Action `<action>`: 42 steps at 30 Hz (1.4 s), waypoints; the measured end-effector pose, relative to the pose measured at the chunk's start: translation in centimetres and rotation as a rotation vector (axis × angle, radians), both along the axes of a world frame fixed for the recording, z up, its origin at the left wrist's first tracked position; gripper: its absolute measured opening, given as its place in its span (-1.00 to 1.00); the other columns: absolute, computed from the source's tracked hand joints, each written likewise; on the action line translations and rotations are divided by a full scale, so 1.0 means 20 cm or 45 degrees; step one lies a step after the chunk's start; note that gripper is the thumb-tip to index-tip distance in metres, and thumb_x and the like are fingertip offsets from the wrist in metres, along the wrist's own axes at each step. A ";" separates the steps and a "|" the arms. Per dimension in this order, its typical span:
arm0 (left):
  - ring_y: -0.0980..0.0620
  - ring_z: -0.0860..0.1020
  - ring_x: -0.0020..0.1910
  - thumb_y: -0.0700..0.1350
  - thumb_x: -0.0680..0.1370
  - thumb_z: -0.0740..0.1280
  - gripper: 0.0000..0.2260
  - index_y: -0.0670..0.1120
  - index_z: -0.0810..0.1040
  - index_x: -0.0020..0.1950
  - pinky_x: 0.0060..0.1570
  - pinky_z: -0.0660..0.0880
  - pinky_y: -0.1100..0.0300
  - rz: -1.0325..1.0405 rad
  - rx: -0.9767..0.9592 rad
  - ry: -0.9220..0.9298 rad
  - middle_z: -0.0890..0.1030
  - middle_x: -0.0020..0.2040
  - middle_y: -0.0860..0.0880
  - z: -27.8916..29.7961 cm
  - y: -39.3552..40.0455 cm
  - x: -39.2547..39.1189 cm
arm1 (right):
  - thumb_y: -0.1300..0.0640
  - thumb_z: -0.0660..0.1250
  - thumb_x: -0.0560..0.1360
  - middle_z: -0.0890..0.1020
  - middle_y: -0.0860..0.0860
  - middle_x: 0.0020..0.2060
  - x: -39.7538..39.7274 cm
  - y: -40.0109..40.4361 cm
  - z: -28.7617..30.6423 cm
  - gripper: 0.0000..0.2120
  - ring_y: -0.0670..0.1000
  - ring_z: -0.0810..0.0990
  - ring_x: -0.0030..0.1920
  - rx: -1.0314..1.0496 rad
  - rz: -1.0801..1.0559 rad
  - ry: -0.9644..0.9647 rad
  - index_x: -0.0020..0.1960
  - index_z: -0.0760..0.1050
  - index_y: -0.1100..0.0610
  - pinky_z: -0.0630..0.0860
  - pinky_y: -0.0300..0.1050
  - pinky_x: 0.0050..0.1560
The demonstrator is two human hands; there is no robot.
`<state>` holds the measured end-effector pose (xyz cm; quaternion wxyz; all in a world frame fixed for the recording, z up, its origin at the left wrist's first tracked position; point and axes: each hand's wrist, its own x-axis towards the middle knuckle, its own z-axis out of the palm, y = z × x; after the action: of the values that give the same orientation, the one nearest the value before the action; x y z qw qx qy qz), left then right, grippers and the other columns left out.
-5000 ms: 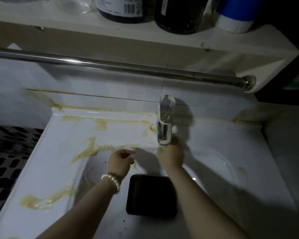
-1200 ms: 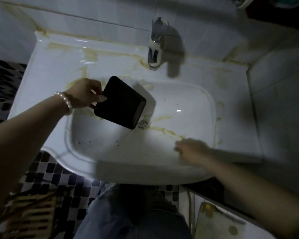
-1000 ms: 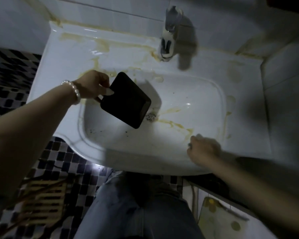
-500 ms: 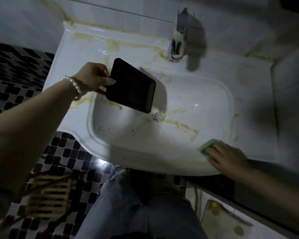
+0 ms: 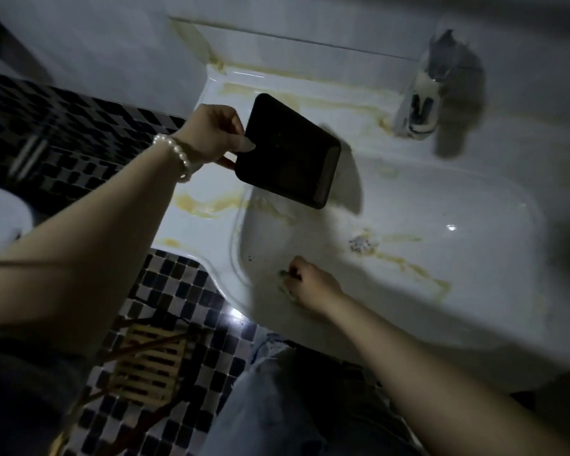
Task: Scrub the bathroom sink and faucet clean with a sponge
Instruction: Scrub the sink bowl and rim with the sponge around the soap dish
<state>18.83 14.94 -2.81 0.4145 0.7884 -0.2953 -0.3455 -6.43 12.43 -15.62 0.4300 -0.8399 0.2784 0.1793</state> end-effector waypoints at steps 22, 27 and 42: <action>0.08 0.61 -0.36 -0.41 0.44 0.34 -0.74 -0.09 0.39 -0.28 -0.42 0.58 0.16 0.347 -0.294 0.205 0.54 -0.36 0.01 0.02 0.29 0.05 | 0.02 0.17 0.57 0.37 0.00 -0.30 0.04 -0.14 -0.13 -0.80 0.01 0.36 -0.33 0.215 0.233 0.229 -0.09 0.18 0.07 0.27 -0.09 -0.32; 0.07 0.63 -0.33 -0.39 0.43 0.35 -0.75 -0.09 0.40 -0.28 -0.37 0.58 0.14 0.439 -0.396 0.206 0.58 -0.39 0.07 0.03 0.31 -0.07 | -0.01 0.12 0.60 0.36 -0.02 -0.26 0.04 -0.13 -0.11 -0.82 -0.01 0.37 -0.31 0.215 0.271 0.254 -0.02 0.20 0.09 0.27 -0.12 -0.38; 0.12 0.62 -0.36 -0.41 0.42 0.34 -0.74 -0.06 0.43 -0.28 -0.37 0.59 0.14 0.548 -0.423 0.205 0.59 -0.39 0.09 0.03 0.47 -0.20 | 0.02 0.10 0.61 0.38 0.04 -0.18 0.04 -0.14 -0.11 -0.83 0.08 0.42 -0.25 0.168 0.375 0.205 -0.01 0.18 0.11 0.29 -0.07 -0.34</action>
<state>14.88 24.34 -2.25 0.6240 0.7242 -0.1399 -0.2581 -5.70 9.69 -17.83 0.4294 -0.8246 0.1735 0.3249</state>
